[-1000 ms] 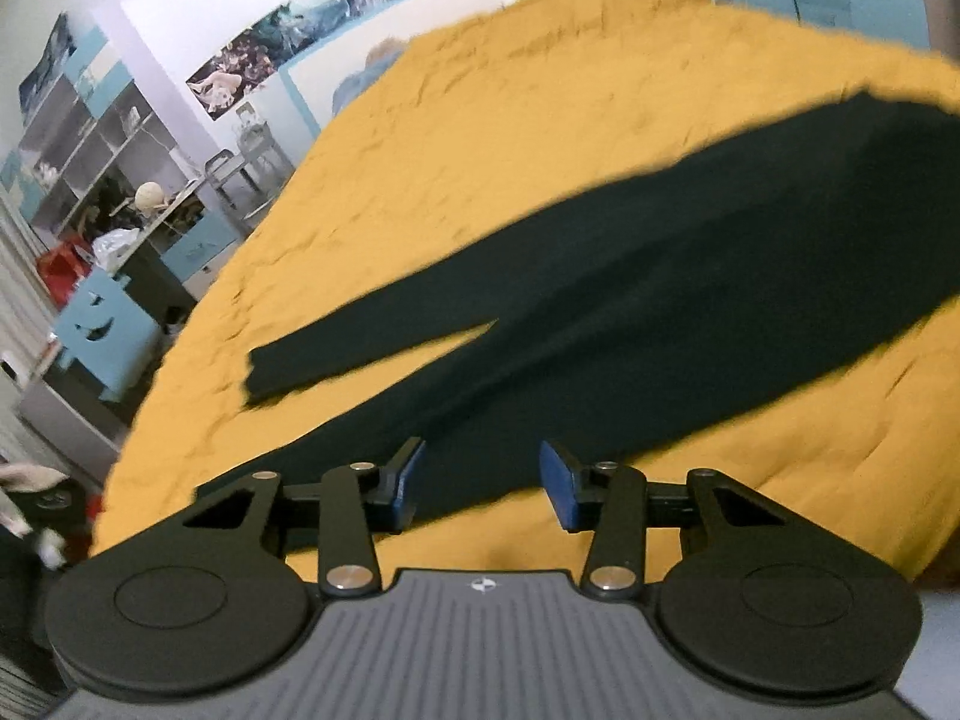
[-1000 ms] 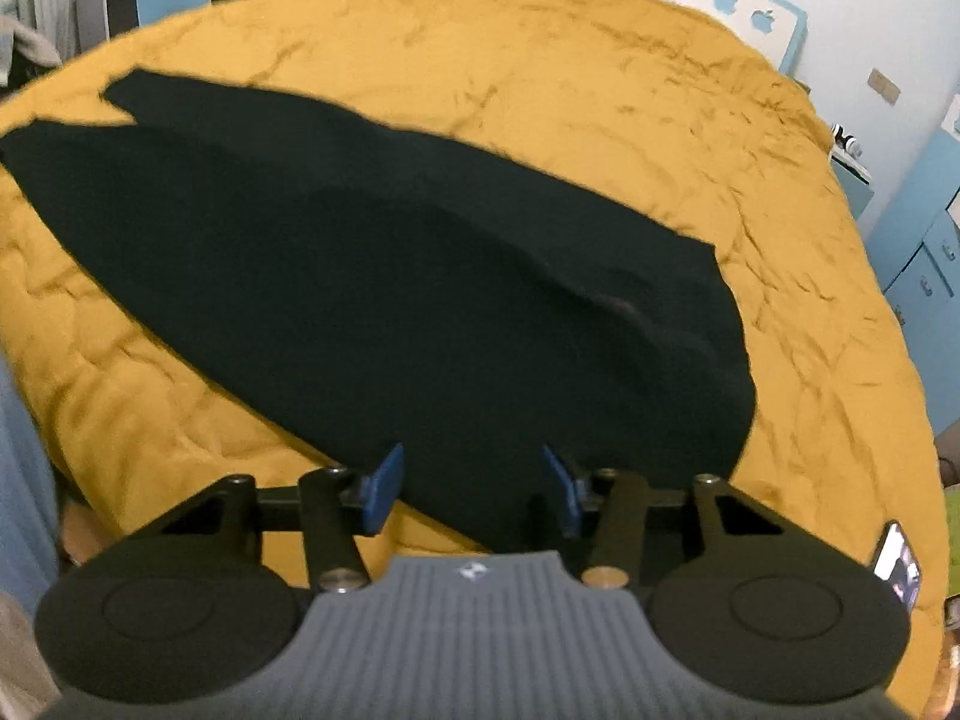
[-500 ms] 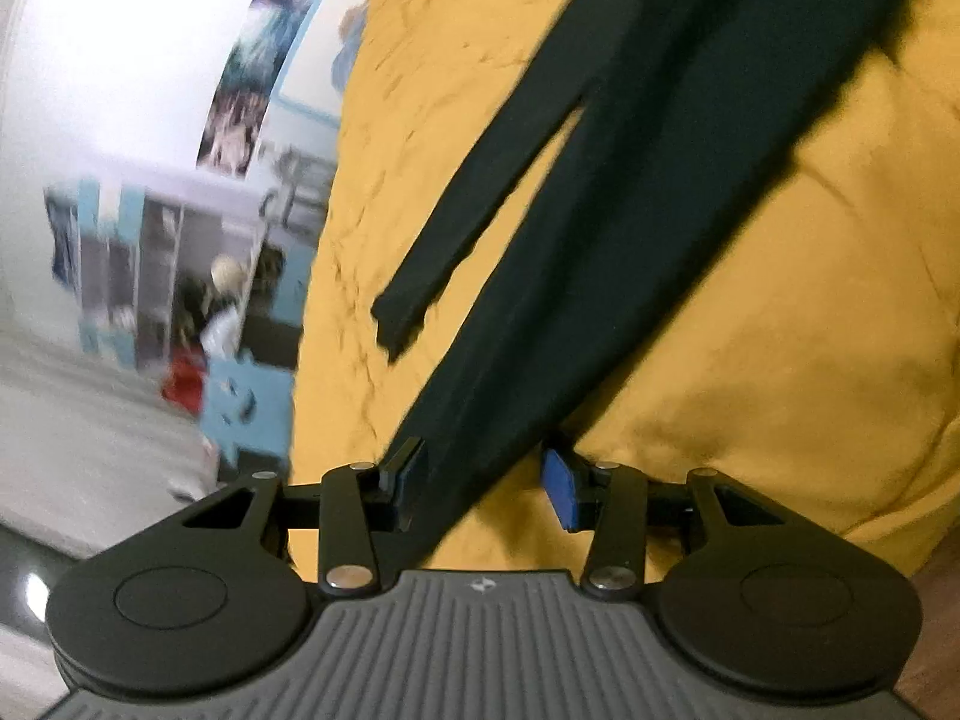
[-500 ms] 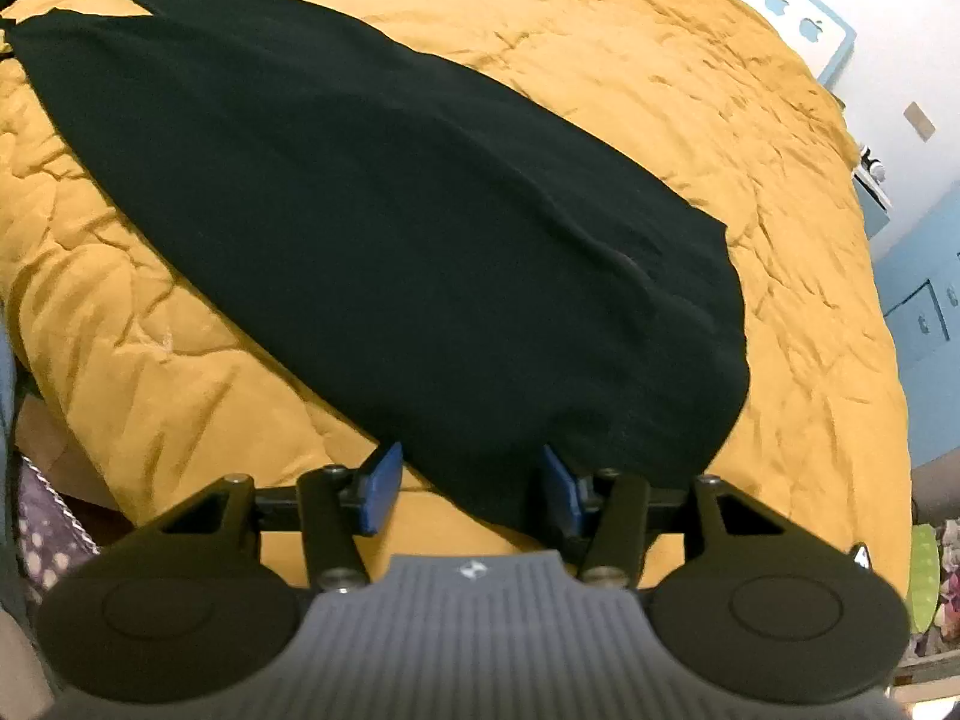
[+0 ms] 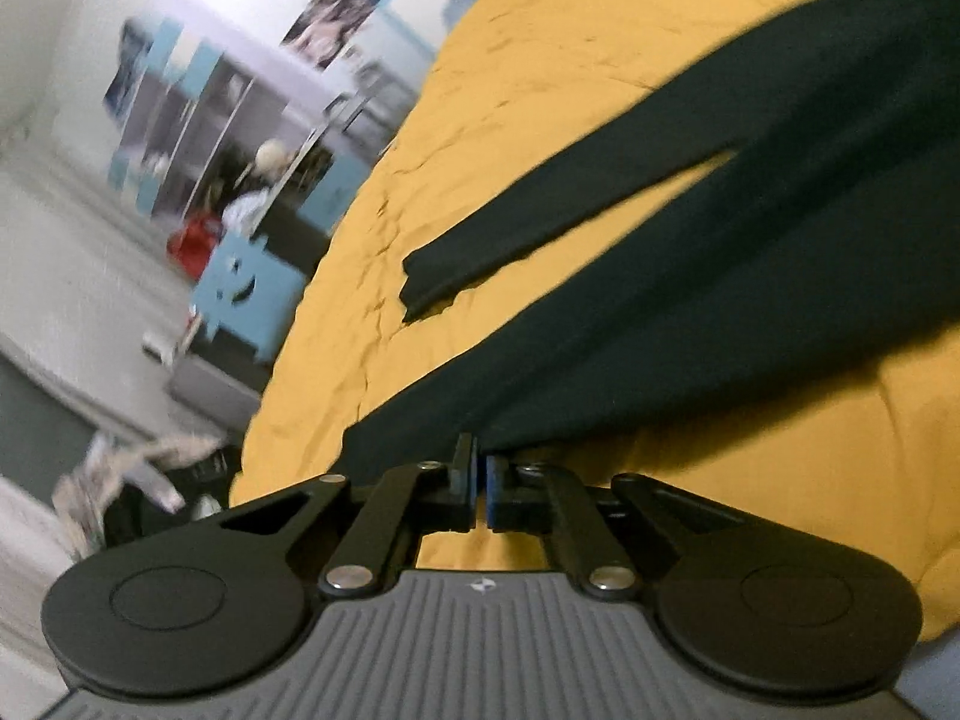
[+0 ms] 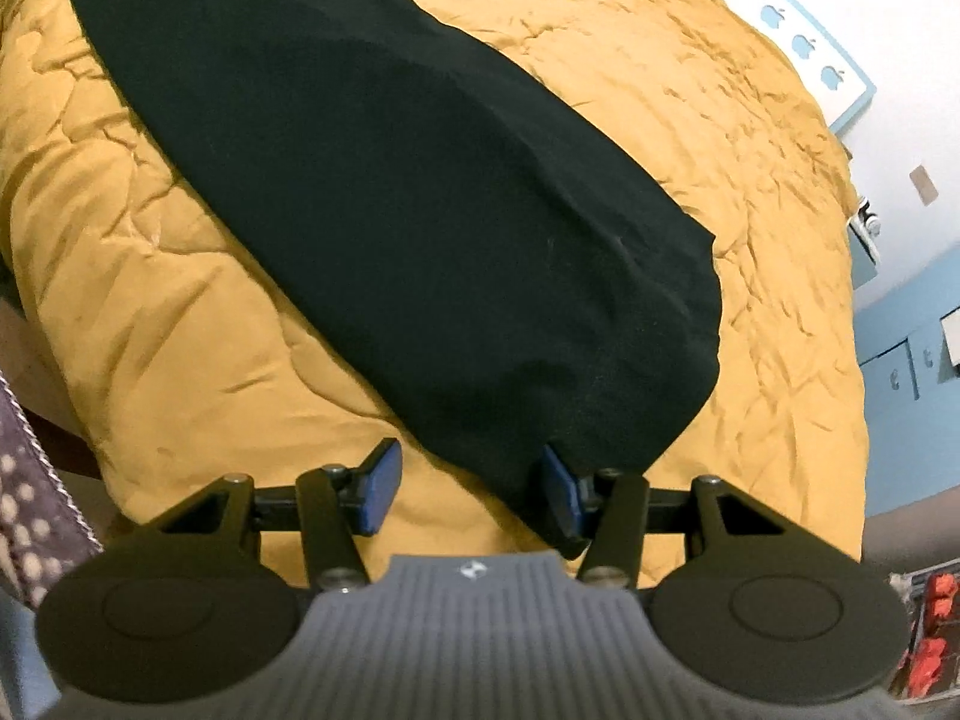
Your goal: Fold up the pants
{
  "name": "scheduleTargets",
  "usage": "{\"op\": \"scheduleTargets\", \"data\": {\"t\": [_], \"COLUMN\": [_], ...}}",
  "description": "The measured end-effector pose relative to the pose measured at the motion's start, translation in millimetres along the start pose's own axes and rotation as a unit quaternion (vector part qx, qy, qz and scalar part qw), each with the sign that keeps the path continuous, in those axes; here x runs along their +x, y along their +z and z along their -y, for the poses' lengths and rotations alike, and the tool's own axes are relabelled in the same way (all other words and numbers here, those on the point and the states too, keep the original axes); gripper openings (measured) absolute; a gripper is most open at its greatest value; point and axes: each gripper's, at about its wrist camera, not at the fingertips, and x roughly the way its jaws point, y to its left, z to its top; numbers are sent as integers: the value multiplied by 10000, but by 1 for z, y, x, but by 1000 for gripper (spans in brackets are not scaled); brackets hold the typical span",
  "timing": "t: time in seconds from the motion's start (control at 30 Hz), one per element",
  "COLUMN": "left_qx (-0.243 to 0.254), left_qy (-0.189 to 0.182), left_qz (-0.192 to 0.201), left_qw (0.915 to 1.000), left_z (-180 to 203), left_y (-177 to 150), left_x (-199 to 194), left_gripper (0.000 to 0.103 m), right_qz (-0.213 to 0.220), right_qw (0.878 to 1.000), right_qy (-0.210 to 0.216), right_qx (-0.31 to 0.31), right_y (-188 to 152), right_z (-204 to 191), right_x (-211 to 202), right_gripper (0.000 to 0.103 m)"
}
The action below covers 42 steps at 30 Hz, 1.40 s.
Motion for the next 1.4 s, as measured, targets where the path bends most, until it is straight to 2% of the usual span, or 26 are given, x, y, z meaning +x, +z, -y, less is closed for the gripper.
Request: {"op": "scheduleTargets", "data": {"t": [0.1, 0.13, 0.17, 0.27, 0.4, 0.53, 0.6, 0.73, 0.9, 1.13, 1.4], "left_qx": [-299, -396, -511, -857, -1128, -1217, -1253, -1480, -1540, -1376, -926], "left_qy": [35, 43, 47, -9, -18, 196, 349, 423, 427, 362, 351], "left_qz": [-60, -85, -102, -151, -186, -52, 32, -18, -122, -504, -870], "left_qw": [9995, 9992, 9986, 9962, 9934, 9924, 9915, 9881, 9871, 9885, 9913], "left_z": [-5, -8, -11, -19, -31, -43, -48, -61, -60, -42, -2], "left_y": [3, 6, 8, 13, 28, 52, 67, 101, 142, 188, 216], "left_x": [-10, -12, -14, -21, -23, -28, -30, -17, 10, 66, 128], "left_gripper": [1, 1, 1, 1, 1, 1, 1, 1, 1, 1, 1], "right_qz": [-9, 39, 94, 337, 440, 712, 805, 878, 848, 671, 262], "right_qw": [9990, 9985, 9982, 9979, 9976, 9956, 9941, 9922, 9905, 9892, 9889], "right_qy": [-312, -381, -438, -477, -509, -598, -654, -768, -542, -292, -15], "right_qx": [-325, -388, -399, -262, -167, 138, 327, 448, 935, 1271, 1460], "right_y": [-6, -9, -10, -12, -2, 23, 40, 68, 107, 151, 177], "right_z": [-7, -7, -7, 1, 15, 45, 64, 91, 137, 188, 208], "right_x": [2, 2, 0, -12, -33, -56, -60, -53, -12, 69, 168], "right_gripper": [45, 35, 16, 1, 0, 0, 0, 0, 0, 0, 0]}}
